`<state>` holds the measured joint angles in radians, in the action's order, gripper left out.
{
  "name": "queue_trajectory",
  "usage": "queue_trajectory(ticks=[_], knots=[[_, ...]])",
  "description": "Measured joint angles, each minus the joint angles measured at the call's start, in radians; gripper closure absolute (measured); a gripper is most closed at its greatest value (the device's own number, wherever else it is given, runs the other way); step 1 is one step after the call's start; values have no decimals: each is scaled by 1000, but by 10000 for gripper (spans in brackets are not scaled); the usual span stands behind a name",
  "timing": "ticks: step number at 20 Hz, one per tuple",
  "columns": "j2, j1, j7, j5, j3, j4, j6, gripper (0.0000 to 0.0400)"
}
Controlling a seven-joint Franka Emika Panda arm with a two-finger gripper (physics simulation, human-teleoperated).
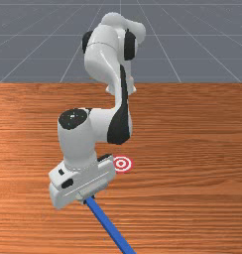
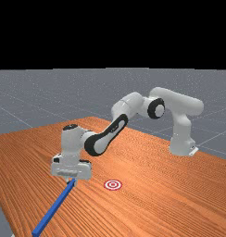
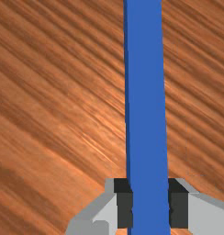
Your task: Pull the pivot to the target area
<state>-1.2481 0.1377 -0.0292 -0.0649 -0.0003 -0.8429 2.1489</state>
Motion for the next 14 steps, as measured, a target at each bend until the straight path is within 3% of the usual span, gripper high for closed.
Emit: queue_trajectory(ticks=[1, 2, 6, 7, 9, 10, 11, 14], knots=[[74, 0, -2, 2, -2, -137, 66, 305], [161, -23, -34, 59, -35, -305, 164, 305], [388, -16, -46, 61, -37, -741, 373, 305], [436, -19, -8, 44, -44, -852, 482, 305], [494, -34, 31, 44, -64, -899, 421, 305], [521, 12, -46, 16, -16, -947, 435, 305], [545, -29, 25, 42, -63, -995, 466, 305], [593, -24, -4, 57, -64, -1077, 443, 305]])
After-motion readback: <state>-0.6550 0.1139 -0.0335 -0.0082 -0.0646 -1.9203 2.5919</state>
